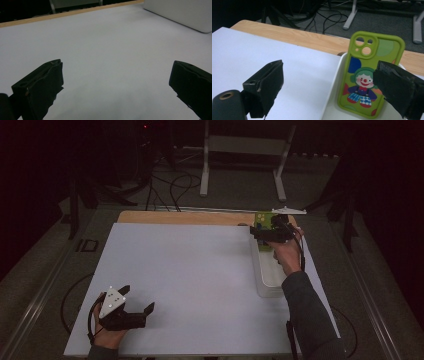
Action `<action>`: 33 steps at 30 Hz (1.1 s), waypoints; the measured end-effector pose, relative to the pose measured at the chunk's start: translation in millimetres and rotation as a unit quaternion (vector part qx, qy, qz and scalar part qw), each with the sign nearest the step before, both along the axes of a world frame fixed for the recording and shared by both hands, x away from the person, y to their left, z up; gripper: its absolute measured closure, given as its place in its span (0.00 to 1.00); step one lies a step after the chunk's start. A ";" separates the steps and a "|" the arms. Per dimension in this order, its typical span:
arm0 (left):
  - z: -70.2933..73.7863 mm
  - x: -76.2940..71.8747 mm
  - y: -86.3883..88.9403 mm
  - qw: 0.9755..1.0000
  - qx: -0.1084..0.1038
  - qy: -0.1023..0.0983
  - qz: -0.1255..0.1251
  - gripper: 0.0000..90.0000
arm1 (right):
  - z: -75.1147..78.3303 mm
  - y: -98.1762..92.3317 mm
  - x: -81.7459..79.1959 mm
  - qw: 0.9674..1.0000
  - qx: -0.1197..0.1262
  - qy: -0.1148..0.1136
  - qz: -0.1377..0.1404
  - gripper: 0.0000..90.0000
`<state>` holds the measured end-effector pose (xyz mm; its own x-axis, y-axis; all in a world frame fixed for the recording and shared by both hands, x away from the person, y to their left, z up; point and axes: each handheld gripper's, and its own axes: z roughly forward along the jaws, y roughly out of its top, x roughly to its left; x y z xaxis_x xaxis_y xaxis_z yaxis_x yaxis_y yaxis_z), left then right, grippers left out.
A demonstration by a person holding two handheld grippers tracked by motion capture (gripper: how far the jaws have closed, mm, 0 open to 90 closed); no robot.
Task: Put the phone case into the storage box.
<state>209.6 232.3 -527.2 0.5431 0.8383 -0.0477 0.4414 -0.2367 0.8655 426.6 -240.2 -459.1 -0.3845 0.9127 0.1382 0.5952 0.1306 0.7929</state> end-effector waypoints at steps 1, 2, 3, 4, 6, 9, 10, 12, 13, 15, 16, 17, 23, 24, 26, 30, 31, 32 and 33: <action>0.0 0.0 0.0 1.000 0.000 0.000 0.000 0.00 | 0.0 0.0 0.0 1.000 0.000 0.000 0.000 0.10; 0.0 0.0 0.0 1.000 0.000 0.000 0.000 0.00 | 0.3 0.6 -1.7 1.000 -0.001 -0.001 0.003 0.10; -0.2 0.1 0.0 1.000 0.000 0.000 0.000 0.00 | 0.8 1.8 -5.2 1.000 0.003 -0.003 0.007 0.10; -0.2 0.1 0.0 1.000 0.001 0.000 0.000 0.00 | 1.0 2.2 -6.6 1.000 0.002 -0.004 0.010 0.10; -0.2 0.1 0.1 1.000 0.000 0.000 0.000 0.00 | 1.5 3.4 -10.6 1.000 0.005 -0.008 0.015 0.10; -0.1 0.0 -0.1 1.000 0.000 0.000 0.000 0.00 | 2.2 5.0 -16.2 1.000 0.007 -0.012 0.022 0.10; 0.0 -0.1 0.0 1.000 0.000 -0.001 -0.001 0.00 | 2.4 5.8 -18.2 1.000 0.007 -0.012 0.024 0.10; 0.0 0.0 0.5 1.000 0.000 -0.001 0.000 0.00 | 2.8 6.8 -22.4 0.999 0.005 -0.016 0.030 0.10; 0.0 0.2 0.6 1.000 -0.001 -0.001 0.000 0.00 | 3.1 7.3 -24.7 0.999 0.005 -0.017 0.030 0.10; -0.2 0.3 0.4 1.000 -0.001 -0.001 0.000 0.00 | 4.4 7.3 -29.6 0.999 0.008 -0.021 0.034 0.10; -0.2 0.2 0.1 1.000 0.000 0.000 -0.001 0.00 | 5.1 7.5 -31.4 0.999 0.008 -0.023 0.035 0.10; -0.2 0.2 0.0 1.000 -0.001 0.000 -0.001 0.00 | 6.1 7.6 -34.3 0.999 0.011 -0.027 0.037 0.10; -0.4 0.5 -0.1 1.000 0.001 0.001 -0.001 0.00 | 9.4 8.9 -49.0 0.998 0.018 -0.039 0.049 0.10; -0.5 0.5 -0.4 1.000 0.001 0.001 -0.002 0.00 | 9.4 9.4 -50.4 0.998 0.017 -0.040 0.051 0.10; -0.6 0.6 -0.6 1.000 0.000 0.001 -0.002 0.00 | 9.1 10.9 -55.4 0.998 0.016 -0.040 0.053 0.10; -0.5 0.6 -0.4 1.000 0.001 0.001 -0.002 0.00 | 7.2 12.5 -61.1 0.997 0.015 -0.041 0.057 0.10; -0.5 0.6 -0.3 1.000 0.001 0.001 -0.002 0.00 | 6.2 12.7 -63.2 0.997 0.015 -0.041 0.058 0.10; -0.5 0.6 -0.3 1.000 0.000 0.001 -0.002 0.00 | 5.8 12.8 -64.5 0.997 0.016 -0.040 0.059 0.10; -0.6 0.7 -0.2 1.000 0.000 0.002 -0.002 0.00 | 5.5 12.8 -66.1 0.997 0.016 -0.040 0.060 0.10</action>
<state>210.3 232.1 -527.7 0.5460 0.8363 -0.0497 0.4437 -0.2384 0.8639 360.5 -227.4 -453.6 -0.5008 0.8555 0.1317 0.5124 0.1704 0.8417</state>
